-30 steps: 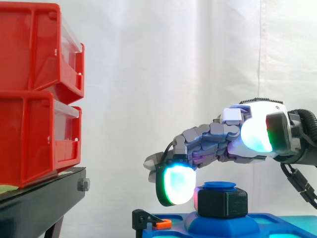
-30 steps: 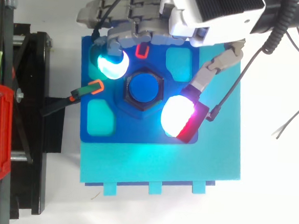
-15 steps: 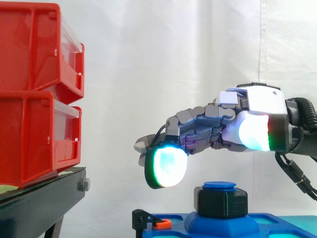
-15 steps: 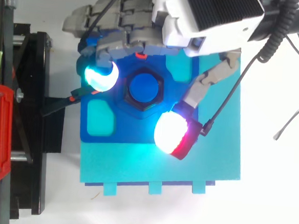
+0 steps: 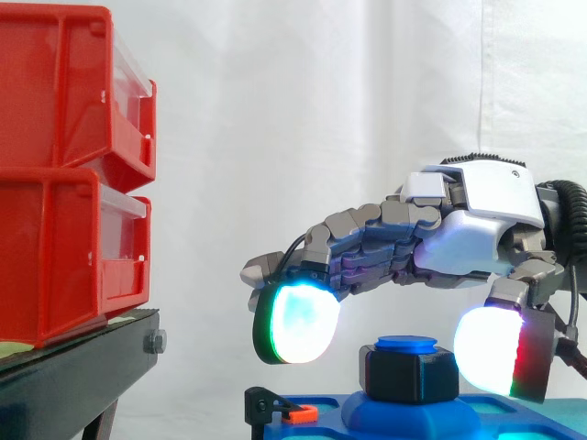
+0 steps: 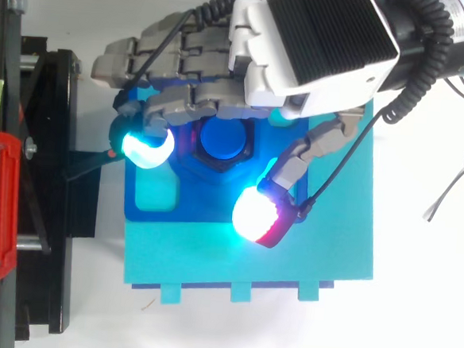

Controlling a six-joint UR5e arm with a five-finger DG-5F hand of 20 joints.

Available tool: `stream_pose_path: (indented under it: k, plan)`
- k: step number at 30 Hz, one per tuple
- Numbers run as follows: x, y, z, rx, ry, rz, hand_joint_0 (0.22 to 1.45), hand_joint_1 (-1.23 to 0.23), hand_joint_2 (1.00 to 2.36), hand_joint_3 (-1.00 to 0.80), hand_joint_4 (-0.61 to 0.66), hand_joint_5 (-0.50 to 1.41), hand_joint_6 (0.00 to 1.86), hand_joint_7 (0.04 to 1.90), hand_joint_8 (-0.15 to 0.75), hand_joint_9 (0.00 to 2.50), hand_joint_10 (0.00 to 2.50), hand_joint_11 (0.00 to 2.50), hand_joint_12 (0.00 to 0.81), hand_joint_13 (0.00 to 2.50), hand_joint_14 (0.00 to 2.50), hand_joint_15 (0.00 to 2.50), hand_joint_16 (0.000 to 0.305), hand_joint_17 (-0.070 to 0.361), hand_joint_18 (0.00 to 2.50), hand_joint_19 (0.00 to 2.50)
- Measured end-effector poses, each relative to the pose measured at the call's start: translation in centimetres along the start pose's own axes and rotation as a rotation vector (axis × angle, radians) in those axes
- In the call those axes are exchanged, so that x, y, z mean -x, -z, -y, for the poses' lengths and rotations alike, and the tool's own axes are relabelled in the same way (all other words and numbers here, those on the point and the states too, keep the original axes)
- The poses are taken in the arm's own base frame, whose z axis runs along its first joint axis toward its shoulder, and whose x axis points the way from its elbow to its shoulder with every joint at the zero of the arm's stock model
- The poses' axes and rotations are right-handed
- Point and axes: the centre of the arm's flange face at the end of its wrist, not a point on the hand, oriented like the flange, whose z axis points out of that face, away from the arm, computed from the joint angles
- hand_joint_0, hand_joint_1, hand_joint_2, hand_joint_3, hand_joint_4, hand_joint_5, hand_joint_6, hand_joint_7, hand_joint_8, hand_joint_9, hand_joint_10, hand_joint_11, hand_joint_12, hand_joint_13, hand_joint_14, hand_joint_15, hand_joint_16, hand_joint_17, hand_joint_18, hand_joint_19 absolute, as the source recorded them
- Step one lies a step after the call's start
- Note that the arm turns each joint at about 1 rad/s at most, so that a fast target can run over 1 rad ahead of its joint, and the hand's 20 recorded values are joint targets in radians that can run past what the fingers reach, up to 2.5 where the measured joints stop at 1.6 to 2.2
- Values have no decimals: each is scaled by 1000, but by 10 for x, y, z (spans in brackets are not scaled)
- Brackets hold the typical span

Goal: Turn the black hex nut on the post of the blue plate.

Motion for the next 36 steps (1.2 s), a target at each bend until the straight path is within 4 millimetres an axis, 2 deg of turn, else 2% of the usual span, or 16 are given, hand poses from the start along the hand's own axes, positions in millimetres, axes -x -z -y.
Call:
stream_pose_path:
  k: [7,20,28,36]
  plan:
    - [-4,-1,-3,2,-2,-10,402,-944,1000,-500,250,-278,503,879,274,123,0,38,412,172,5,101,60,135,268,326]
    - [-6,-1,-4,1,-4,-15,424,-984,1000,-500,239,-275,503,885,266,122,0,43,401,183,4,101,57,128,278,324]
    - [-10,2,-3,-1,-6,-19,483,-977,1000,-500,238,-268,504,905,252,139,0,18,380,196,3,92,53,118,296,319]
    - [-9,1,-3,0,-5,-16,439,-953,1000,-500,265,-264,504,927,267,151,2,40,393,209,3,95,56,125,318,320]
